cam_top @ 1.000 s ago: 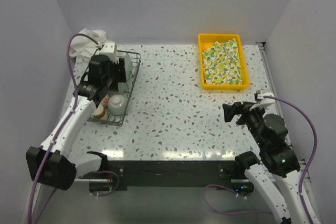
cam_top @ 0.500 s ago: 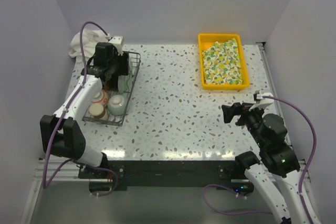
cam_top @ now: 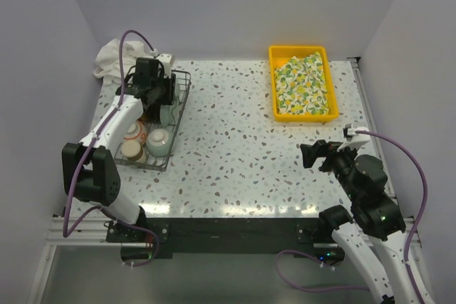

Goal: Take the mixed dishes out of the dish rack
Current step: Pick up the plate from the dish rack.

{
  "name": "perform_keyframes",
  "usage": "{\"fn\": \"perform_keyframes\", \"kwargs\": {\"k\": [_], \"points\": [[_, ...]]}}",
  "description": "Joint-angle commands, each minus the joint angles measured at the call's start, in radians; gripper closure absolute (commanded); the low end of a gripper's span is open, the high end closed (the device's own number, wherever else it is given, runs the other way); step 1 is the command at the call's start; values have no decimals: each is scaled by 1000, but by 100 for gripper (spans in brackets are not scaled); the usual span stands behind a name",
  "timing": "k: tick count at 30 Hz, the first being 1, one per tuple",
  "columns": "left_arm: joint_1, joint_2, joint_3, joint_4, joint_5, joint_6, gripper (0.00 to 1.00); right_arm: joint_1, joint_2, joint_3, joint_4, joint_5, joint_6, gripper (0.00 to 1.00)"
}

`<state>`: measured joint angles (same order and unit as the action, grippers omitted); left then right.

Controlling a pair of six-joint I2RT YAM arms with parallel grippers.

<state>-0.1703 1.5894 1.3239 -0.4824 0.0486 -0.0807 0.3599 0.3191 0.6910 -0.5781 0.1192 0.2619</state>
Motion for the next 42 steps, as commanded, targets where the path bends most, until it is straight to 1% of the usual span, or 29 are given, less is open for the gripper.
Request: {"fn": "perform_keyframes", "kwargs": {"k": [1, 4, 5, 12, 14, 16, 22, 24, 31, 36, 42], "points": [[2, 9, 49, -11, 11, 29, 59, 7, -8, -18, 15, 19, 23, 2], [2, 21, 49, -22, 0, 30, 60, 7, -12, -18, 12, 19, 25, 1], [2, 21, 51, -24, -1, 30, 63, 7, -15, -18, 11, 20, 25, 1], [2, -6, 72, -30, -10, 41, 76, 5, -38, -21, 0, 33, 33, 1], [2, -22, 87, -35, -9, 45, 82, 5, -43, -21, -2, 31, 33, 1], [2, -40, 101, -41, 7, 48, 87, 5, -45, -19, -2, 33, 33, 2], [2, -78, 156, -65, 53, 55, 99, 7, -43, -18, 0, 31, 31, 1], [2, -83, 173, -87, 59, 56, 100, 7, -43, -18, 1, 30, 34, 1], [2, -120, 238, -146, 91, 62, 100, 7, -38, -15, 0, 26, 49, 1], [2, -157, 258, -185, 120, 65, 100, 5, -40, -10, 0, 17, 56, 1], [0, -213, 268, -217, 126, 76, 100, 5, -32, -13, 18, -32, 59, 1]]}}
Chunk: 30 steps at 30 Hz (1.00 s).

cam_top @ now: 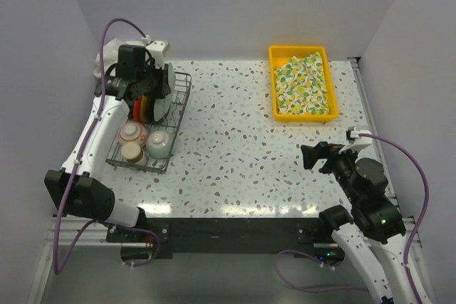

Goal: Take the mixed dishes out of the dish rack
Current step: Pick up the plate from the dish rack, then place the plate at the center of the board.

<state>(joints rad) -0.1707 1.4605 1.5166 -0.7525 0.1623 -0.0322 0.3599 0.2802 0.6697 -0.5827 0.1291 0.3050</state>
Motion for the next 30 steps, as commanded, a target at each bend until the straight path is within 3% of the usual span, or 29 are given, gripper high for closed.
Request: {"fn": "perform_keyframes", "kwargs": {"k": [1, 6, 12, 18, 30], "points": [[-1, -92, 76, 48, 13, 28, 100, 5, 10, 8, 24, -45, 23, 1], [-53, -137, 68, 16, -1, 78, 100, 7, 37, 7, 34, -66, 55, 1], [-228, -196, 30, 8, -79, 169, 100, 7, 91, 8, 37, -62, 163, 1], [-449, -259, -62, 56, -155, 253, 100, 7, 143, 5, 118, -158, 247, 2], [-838, -370, -374, 375, -460, 399, 100, 5, 396, 223, -60, -181, 497, 1]]}}
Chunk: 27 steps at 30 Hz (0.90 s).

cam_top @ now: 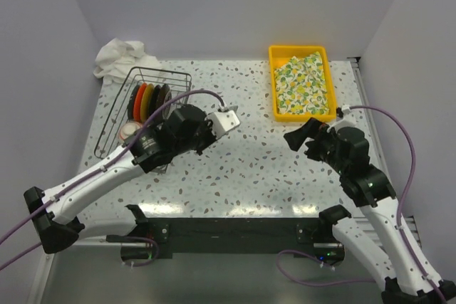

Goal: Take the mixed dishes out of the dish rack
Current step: Place the plate at the center of the board.

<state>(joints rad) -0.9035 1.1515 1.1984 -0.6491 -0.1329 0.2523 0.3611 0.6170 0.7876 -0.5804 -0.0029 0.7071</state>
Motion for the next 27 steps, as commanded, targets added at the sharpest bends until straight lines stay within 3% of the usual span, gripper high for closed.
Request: {"fn": "perform_keyframes", "kwargs": {"k": [1, 9, 20, 23, 27], "points": [[-129, -61, -75, 313, -186, 128, 100, 6, 72, 125, -67, -80, 112, 1], [-343, -7, -249, 554, -387, 297, 100, 6, 141, 105, -7, -187, 228, 2], [-434, 157, -280, 759, -462, 407, 100, 4, 248, 1, 105, -339, 338, 4], [-439, 197, -263, 776, -465, 424, 100, 4, 268, -34, 141, -367, 362, 11], [-443, 241, -250, 786, -462, 438, 100, 4, 285, -91, 189, -376, 400, 29]]}}
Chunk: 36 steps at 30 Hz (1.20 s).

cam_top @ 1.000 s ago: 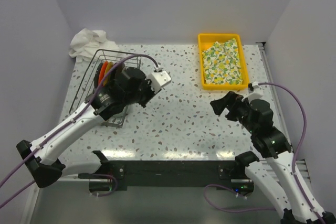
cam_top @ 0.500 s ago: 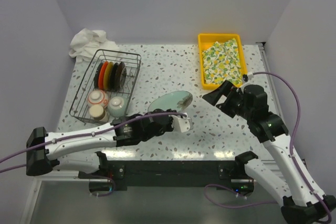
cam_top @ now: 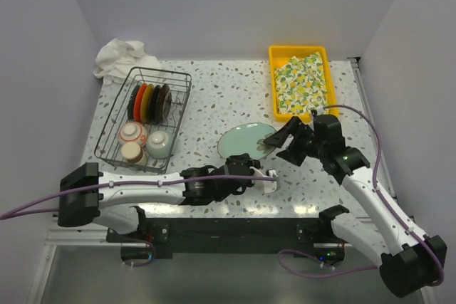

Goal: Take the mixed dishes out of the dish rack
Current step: Place the plate at the center of the board.

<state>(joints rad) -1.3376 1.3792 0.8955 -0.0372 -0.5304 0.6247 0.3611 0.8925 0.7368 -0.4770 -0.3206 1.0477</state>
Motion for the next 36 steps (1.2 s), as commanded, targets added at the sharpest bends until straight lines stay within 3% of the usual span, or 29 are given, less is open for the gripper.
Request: {"fn": "perform_keyframes", "kwargs": {"k": [1, 3, 14, 18, 20, 21, 22, 28, 36], "points": [[-9, 20, 52, 175, -65, 67, 100, 4, 14, -48, 92, -67, 63, 32], [-11, 38, 54, 175, -65, 69, 100, 4, 34, -57, 113, -75, 67, 43], [-20, 109, 65, 197, -66, 26, 100, 6, 121, -105, 199, -115, 86, 69], [-31, 126, 65, 192, -74, -29, 100, 6, 141, -125, 225, -143, 92, 90], [-34, 133, 65, 181, -74, -58, 89, 6, 138, -135, 247, -147, 98, 100], [-34, 133, 63, 171, -74, -92, 85, 6, 137, -143, 250, -147, 104, 100], [-35, 135, 59, 168, -74, -111, 74, 6, 135, -146, 256, -149, 107, 100], [-38, 115, 39, 137, -71, -270, 33, 4, 120, -171, 316, -140, 123, 100], [-35, 14, -4, 111, -11, -459, 6, 4, 186, -157, 469, -75, 86, 100]]}}
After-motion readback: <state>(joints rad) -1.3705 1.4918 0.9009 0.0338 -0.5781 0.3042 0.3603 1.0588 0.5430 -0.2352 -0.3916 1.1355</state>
